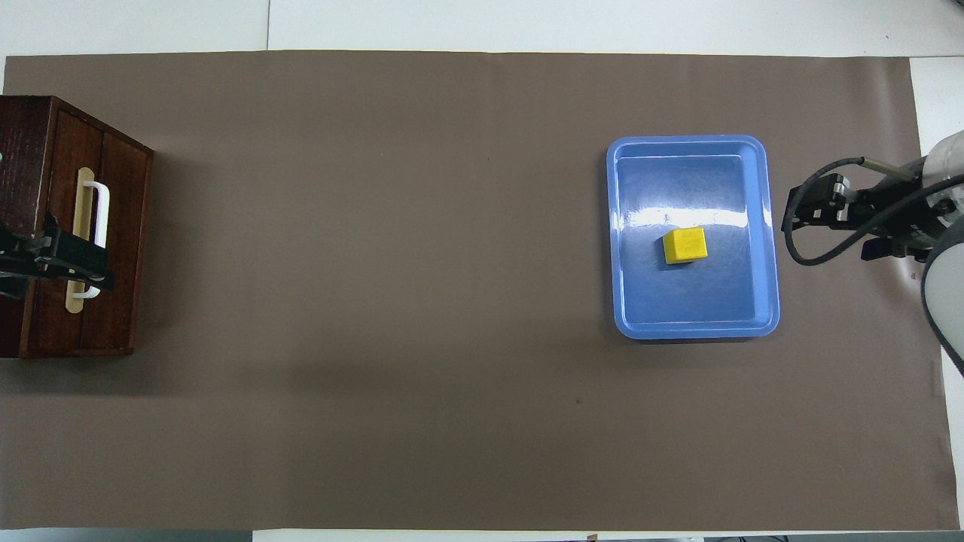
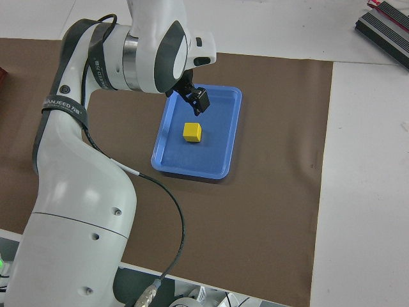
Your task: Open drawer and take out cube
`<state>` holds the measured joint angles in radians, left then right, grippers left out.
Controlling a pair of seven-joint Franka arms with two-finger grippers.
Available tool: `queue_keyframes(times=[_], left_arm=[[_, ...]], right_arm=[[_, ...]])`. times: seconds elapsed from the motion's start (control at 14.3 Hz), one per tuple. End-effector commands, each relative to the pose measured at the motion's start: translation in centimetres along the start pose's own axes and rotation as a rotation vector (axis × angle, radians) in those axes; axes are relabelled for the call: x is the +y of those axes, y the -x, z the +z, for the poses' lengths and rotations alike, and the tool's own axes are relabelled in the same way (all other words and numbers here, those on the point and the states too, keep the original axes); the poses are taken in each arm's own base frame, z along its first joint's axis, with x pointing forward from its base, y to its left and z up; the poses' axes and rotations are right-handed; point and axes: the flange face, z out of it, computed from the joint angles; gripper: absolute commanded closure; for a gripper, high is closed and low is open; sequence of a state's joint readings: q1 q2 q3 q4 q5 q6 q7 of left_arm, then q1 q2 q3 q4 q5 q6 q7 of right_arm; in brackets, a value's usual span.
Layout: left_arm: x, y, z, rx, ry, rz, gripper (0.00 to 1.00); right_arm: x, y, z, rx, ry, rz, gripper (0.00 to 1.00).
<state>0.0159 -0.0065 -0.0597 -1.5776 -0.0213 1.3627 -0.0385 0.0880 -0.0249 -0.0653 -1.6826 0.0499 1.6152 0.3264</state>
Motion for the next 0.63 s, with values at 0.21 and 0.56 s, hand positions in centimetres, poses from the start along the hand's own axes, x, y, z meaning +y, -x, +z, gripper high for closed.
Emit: queue_keyframes(times=[0.21, 0.56], left_arm=[[0.6, 0.0, -0.1, -0.008, 0.006, 0.027, 0.00], [0.8, 0.0, 0.3, -0.007, 0.005, 0.048, 0.00]], right_arm=[[2.5, 1.3, -0.5, -0.034, 0.039, -0.203, 0.00], [2.3, 1.1, -0.6, -0.021, 0.063, -0.318, 0.00]])
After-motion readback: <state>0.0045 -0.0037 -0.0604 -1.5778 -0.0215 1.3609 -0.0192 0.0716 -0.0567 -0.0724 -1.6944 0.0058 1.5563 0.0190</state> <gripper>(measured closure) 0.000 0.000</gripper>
